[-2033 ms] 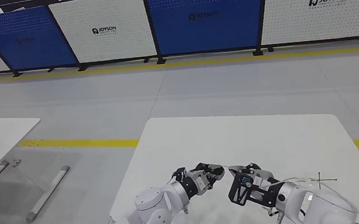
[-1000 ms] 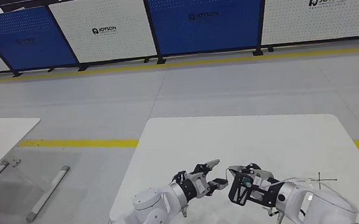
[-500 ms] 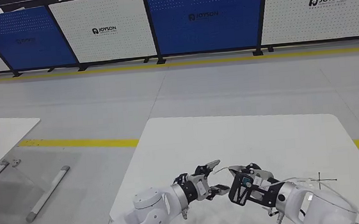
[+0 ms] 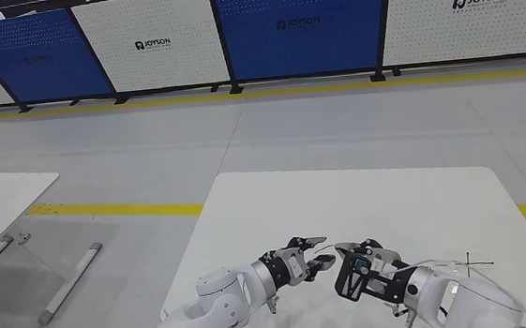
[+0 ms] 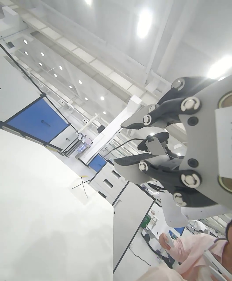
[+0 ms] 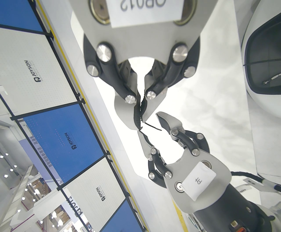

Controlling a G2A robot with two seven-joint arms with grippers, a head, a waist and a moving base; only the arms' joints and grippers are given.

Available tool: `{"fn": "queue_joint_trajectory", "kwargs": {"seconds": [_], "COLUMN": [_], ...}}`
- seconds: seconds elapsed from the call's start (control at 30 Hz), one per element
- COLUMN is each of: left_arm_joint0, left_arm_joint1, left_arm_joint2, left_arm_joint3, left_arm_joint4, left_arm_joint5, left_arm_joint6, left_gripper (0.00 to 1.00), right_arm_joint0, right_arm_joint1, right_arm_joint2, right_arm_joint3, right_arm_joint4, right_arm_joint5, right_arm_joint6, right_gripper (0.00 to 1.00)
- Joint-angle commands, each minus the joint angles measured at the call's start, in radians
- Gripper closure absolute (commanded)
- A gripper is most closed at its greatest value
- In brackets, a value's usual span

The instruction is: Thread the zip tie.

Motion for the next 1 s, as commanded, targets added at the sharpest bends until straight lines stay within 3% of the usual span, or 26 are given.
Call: {"fn": "queue_joint_trajectory", "kwargs": {"seconds": [0.0, 0.13, 0.17, 0.23, 0.53, 0.57, 0.6, 0.63, 0.67, 0.8, 0.97], "left_arm_joint0": [-0.005, -0.014, -0.015, -0.018, -0.018, -0.017, -0.016, -0.015, -0.013, -0.005, 0.006], "left_arm_joint1": [-0.002, -0.005, -0.006, -0.007, -0.012, -0.012, -0.013, -0.013, -0.014, -0.015, -0.017], "left_arm_joint2": [0.004, 0.011, 0.012, 0.014, 0.017, 0.016, 0.015, 0.013, 0.011, 0.004, 0.004], "left_arm_joint3": [0.005, 0.015, 0.016, 0.019, 0.020, 0.020, 0.019, 0.018, 0.017, 0.012, 0.008], "left_arm_joint4": [-0.004, -0.011, -0.012, -0.013, -0.001, 0.001, 0.003, 0.005, 0.007, 0.021, 0.135], "left_arm_joint5": [0.000, 0.000, 0.000, 0.000, 0.000, 0.000, 0.000, 0.000, -0.001, -0.007, -0.059], "left_arm_joint6": [0.003, 0.008, 0.008, 0.010, 0.012, 0.011, 0.010, 0.009, 0.009, 0.009, 0.030], "left_gripper": [0.74, 0.75, 0.79, 1.00, 1.00, 1.00, 1.00, 1.00, 1.00, 1.00, 1.00], "right_arm_joint0": [0.000, 0.000, 0.000, 0.000, 0.000, 0.000, -0.005, -0.009, -0.012, -0.030, -0.092], "right_arm_joint1": [0.000, 0.000, 0.000, 0.000, 0.000, 0.000, -0.001, -0.002, -0.003, -0.003, 0.012], "right_arm_joint2": [0.000, 0.000, 0.000, 0.000, 0.000, 0.000, 0.002, 0.004, 0.008, 0.030, 0.121], "right_arm_joint3": [0.000, 0.000, 0.000, 0.000, 0.000, 0.000, 0.003, 0.005, 0.004, -0.007, -0.022], "right_arm_joint4": [0.000, 0.000, 0.000, 0.000, 0.000, 0.000, 0.000, 0.001, 0.001, 0.020, 0.097], "right_arm_joint5": [0.000, 0.000, 0.000, 0.000, 0.000, 0.000, 0.005, 0.003, 0.000, 0.000, 0.000], "right_arm_joint6": [0.000, 0.000, 0.000, 0.000, 0.000, 0.000, -0.008, -0.012, -0.013, -0.013, -0.063], "right_gripper": [1.00, 1.00, 1.00, 1.00, 1.00, 0.93, 0.56, 0.05, 0.00, 0.00, 0.00]}}
